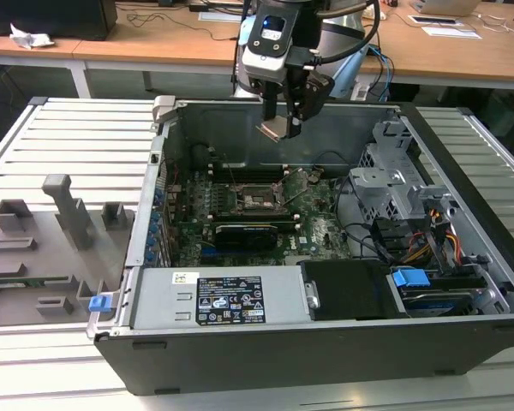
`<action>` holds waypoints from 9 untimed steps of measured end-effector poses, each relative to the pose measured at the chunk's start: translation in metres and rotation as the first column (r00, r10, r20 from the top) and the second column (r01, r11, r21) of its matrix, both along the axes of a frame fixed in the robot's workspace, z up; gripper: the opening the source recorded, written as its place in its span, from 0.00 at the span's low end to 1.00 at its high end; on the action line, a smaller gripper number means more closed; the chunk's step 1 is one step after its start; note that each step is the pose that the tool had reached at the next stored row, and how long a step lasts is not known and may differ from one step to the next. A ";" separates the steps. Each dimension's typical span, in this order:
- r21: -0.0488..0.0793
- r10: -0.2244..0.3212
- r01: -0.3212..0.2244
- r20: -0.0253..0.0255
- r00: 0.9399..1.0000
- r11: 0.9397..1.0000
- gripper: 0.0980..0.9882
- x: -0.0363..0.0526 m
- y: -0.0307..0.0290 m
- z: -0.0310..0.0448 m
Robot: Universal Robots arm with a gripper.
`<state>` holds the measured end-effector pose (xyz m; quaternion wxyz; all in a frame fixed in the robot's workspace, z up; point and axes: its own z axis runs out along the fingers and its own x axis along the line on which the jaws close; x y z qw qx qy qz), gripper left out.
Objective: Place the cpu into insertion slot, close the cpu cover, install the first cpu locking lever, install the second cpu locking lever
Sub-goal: 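Place the cpu into insertion slot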
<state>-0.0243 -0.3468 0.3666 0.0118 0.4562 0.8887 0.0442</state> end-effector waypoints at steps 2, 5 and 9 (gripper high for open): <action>0.000 -0.013 0.013 0.000 1.000 1.000 0.48 0.0000 0.0000 0.0000; 0.000 -0.026 0.026 0.000 1.000 1.000 0.48 0.0000 0.0000 0.0000; 0.000 -0.049 0.049 0.000 0.999 0.999 0.48 0.0000 0.0000 -0.0002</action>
